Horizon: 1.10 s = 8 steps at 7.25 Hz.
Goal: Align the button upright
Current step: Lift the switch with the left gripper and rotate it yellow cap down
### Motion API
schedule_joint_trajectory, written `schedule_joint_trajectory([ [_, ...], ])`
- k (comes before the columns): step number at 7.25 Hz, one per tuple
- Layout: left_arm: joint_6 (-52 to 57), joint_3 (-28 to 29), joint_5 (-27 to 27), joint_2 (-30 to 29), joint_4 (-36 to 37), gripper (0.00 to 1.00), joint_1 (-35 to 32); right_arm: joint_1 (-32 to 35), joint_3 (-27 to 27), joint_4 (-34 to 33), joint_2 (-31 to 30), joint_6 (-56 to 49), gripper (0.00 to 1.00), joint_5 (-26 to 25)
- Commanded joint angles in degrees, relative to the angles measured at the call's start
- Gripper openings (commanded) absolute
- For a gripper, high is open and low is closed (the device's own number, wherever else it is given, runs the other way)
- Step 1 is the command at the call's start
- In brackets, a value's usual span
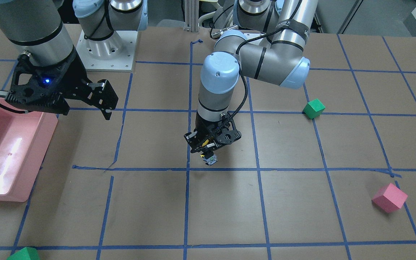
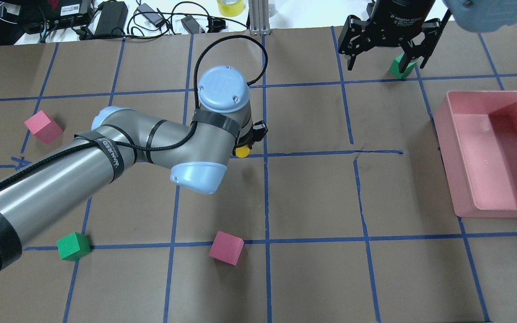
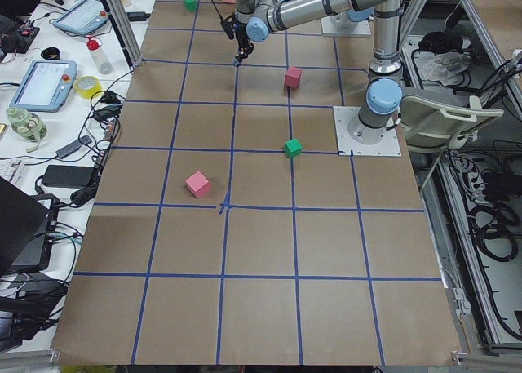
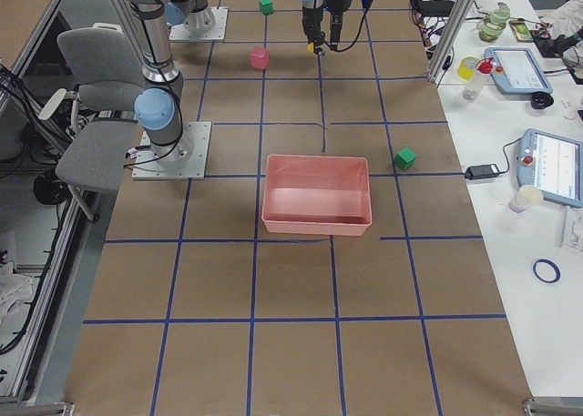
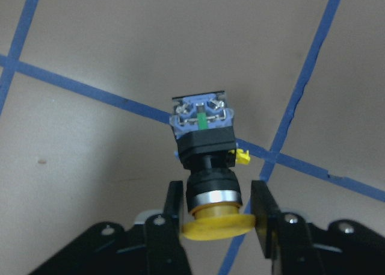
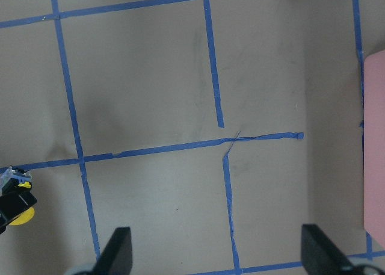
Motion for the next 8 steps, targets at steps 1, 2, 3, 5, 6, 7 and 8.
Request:
schedule_joint_trajectory([
  [1, -11.85, 1.66, -14.99, -2.27, -5.40, 0.00, 3.19, 0.00, -0.02, 0.13, 0.04, 0.00, 1.00, -0.01],
  [2, -12.14, 2.01, -21.58, -3.59, -8.46, 0.00, 6.16, 0.00, 0.07, 0.05, 0.04, 0.00, 1.00, -0.01],
  [3, -12.15, 2.02, -27.30, -4.99, -8.67, 0.00, 8.19, 0.00, 0.07, 0.13, 0.04, 0.00, 1.00, 0.07],
  [5, -9.35, 1.49, -32.01, -7.20, -8.58, 0.00, 10.13, 0.00, 0.07, 0.05, 0.04, 0.00, 1.00, 0.07],
  [6, -8.90, 1.66, -33.93, -7.99, -8.58, 0.00, 11.62, 0.00, 0.07, 0.13, 0.04, 0.00, 1.00, -0.01],
  [7, -6.63, 1.58, -35.00, -9.39, -8.58, 0.00, 11.99, 0.00, 0.07, 0.13, 0.04, 0.00, 1.00, 0.07],
  [8, -6.35, 1.92, -37.53, -10.53, -8.58, 0.00, 12.08, 0.00, 0.07, 0.13, 0.12, -0.09, 1.00, -0.01],
])
